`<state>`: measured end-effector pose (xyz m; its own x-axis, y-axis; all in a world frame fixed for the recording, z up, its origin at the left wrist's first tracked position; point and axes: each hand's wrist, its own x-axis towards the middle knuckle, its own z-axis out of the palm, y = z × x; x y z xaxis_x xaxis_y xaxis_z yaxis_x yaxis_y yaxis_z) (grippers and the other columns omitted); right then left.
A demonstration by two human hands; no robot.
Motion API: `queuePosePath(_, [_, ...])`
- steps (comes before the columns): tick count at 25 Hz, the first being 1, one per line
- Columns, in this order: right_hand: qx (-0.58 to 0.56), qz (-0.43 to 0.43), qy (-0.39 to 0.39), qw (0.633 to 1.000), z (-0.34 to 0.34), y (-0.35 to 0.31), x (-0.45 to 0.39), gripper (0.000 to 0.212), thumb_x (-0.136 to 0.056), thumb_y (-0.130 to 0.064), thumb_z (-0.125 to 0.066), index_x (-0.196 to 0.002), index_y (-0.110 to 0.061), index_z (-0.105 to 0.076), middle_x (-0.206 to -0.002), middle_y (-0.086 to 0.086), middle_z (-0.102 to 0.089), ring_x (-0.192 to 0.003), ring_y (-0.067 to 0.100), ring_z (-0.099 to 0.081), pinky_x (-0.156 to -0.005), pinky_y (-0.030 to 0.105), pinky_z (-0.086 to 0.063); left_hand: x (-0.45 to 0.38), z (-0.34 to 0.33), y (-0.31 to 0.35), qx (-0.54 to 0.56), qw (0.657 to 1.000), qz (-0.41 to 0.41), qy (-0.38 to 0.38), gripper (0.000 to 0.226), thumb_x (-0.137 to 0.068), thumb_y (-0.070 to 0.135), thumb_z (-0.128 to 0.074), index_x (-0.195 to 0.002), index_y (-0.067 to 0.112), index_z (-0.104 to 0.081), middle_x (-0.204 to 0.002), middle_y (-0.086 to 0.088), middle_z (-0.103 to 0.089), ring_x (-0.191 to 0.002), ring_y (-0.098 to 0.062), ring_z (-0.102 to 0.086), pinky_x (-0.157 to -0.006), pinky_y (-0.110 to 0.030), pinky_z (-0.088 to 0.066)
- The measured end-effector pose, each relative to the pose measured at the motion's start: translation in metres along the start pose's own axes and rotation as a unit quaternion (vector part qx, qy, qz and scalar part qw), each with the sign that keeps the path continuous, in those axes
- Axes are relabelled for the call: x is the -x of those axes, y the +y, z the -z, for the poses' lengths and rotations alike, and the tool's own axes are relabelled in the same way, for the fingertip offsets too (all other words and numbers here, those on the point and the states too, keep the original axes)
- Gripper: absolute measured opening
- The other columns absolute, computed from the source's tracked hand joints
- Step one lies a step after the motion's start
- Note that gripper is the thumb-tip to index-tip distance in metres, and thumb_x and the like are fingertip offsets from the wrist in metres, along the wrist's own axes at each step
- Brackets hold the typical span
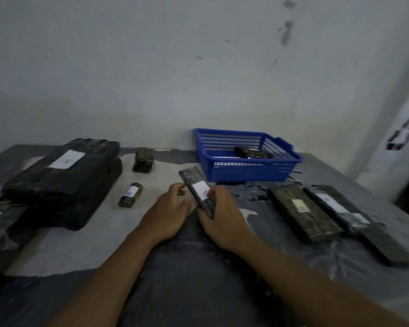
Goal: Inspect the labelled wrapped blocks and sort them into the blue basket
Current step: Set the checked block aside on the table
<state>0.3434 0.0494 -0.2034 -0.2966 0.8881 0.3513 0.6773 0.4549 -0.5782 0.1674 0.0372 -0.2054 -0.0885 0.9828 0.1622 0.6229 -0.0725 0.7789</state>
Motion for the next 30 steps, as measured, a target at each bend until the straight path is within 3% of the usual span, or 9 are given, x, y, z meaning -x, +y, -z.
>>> queuePosePath(3, [0.172, -0.013, 0.018, 0.985, 0.04, 0.026, 0.038, 0.038, -0.092, -0.047, -0.062, -0.121, -0.031, -0.045, -0.123, -0.005, -0.054, -0.109, 0.017, -0.048, -0.092, 0.033, -0.042, 0.003, -0.001, -0.004, -0.108, 0.993, -0.015, -0.038, 0.048, -0.102, 0.044, -0.052, -0.148, 0.03, -0.044, -0.154, 0.003, -0.046, -0.14, -0.016, -0.042, -0.111, -0.034, -0.037])
queuePosePath(5, [0.221, -0.044, 0.058, 0.973, 0.066, 0.045, 0.054, 0.039, -0.093, -0.048, -0.059, -0.124, -0.029, -0.046, -0.126, -0.003, -0.055, -0.112, 0.02, -0.047, -0.094, 0.036, -0.04, 0.007, -0.002, -0.005, -0.146, 0.987, -0.043, -0.049, 0.044, -0.102, 0.046, -0.051, -0.144, 0.031, -0.049, -0.155, 0.006, -0.044, -0.144, -0.013, -0.036, -0.114, -0.033, -0.034])
queuePosePath(8, [0.251, -0.093, 0.099, 0.958, 0.09, 0.067, 0.068, 0.036, -0.095, -0.048, -0.056, -0.124, -0.028, -0.046, -0.128, -0.001, -0.056, -0.117, 0.023, -0.046, -0.099, 0.04, -0.037, 0.011, -0.004, -0.003, -0.177, 0.981, -0.06, -0.048, 0.043, -0.103, 0.047, -0.049, -0.143, 0.03, -0.05, -0.155, 0.009, -0.043, -0.146, -0.012, -0.032, -0.115, -0.033, -0.033])
queuePosePath(15, [0.295, -0.126, 0.079, 0.944, 0.09, 0.081, 0.073, 0.043, -0.093, -0.058, -0.054, -0.124, -0.029, -0.047, -0.131, 0.0, -0.049, -0.12, 0.023, -0.044, -0.101, 0.041, -0.038, 0.027, -0.001, 0.012, -0.206, 0.975, -0.064, -0.057, 0.042, -0.106, 0.044, -0.043, -0.145, 0.03, -0.047, -0.156, 0.009, -0.042, -0.146, -0.011, -0.032, -0.114, -0.033, -0.034])
queuePosePath(19, [0.318, -0.09, 0.099, 0.939, 0.092, 0.072, 0.074, 0.044, -0.089, -0.055, -0.063, -0.119, -0.024, -0.059, -0.131, 0.005, -0.056, -0.121, 0.029, -0.051, -0.1, 0.05, -0.043, 0.043, 0.023, 0.004, -0.172, 0.98, -0.082, -0.066, 0.028, -0.104, 0.034, -0.049, -0.127, 0.032, -0.065, -0.136, 0.01, -0.061, -0.124, -0.009, -0.054, -0.108, -0.035, -0.045])
queuePosePath(22, [0.324, 0.016, 0.085, 0.942, 0.079, 0.047, 0.059, 0.039, -0.087, -0.045, -0.072, -0.117, -0.021, -0.064, -0.129, 0.005, -0.061, -0.119, 0.03, -0.055, -0.098, 0.051, -0.045, 0.058, 0.048, -0.013, -0.101, 0.994, -0.038, 0.017, 0.022, -0.101, 0.029, -0.053, -0.108, 0.037, -0.072, -0.107, 0.018, -0.073, -0.096, 0.001, -0.066, -0.09, -0.033, -0.056])
queuePosePath(24, [0.28, 0.057, 0.027, 0.958, 0.061, 0.019, 0.042, 0.034, -0.093, -0.045, -0.065, -0.119, -0.025, -0.061, -0.126, 0.0, -0.058, -0.117, 0.023, -0.054, -0.1, 0.044, -0.045, 0.062, 0.055, -0.018, -0.048, 0.995, 0.012, 0.091, 0.022, -0.1, 0.026, -0.053, -0.1, 0.038, -0.071, -0.092, 0.018, -0.074, -0.085, 0.001, -0.068, -0.083, -0.031, -0.058])
queuePosePath(27, [0.201, 0.083, -0.058, 0.974, 0.021, -0.024, 0.0, 0.028, -0.099, -0.045, -0.056, -0.123, -0.029, -0.055, -0.127, -0.007, -0.054, -0.119, 0.015, -0.052, -0.104, 0.036, -0.045, 0.054, 0.059, -0.025, -0.035, 0.983, 0.054, 0.171, 0.022, -0.099, 0.026, -0.053, -0.113, 0.036, -0.065, -0.115, 0.011, -0.068, -0.106, -0.009, -0.063, -0.093, -0.033, -0.053])
queuePosePath(30, [0.128, 0.057, -0.095, 0.986, -0.028, -0.056, -0.047, 0.032, -0.101, -0.048, -0.055, -0.126, -0.028, -0.053, -0.131, -0.005, -0.053, -0.117, 0.015, -0.054, -0.102, 0.036, -0.049, 0.045, 0.062, -0.033, -0.086, 0.977, 0.116, 0.159, 0.049, -0.098, 0.031, -0.054, -0.144, 0.026, -0.042, -0.147, 0.002, -0.044, -0.136, -0.02, -0.039, -0.109, -0.037, -0.038])
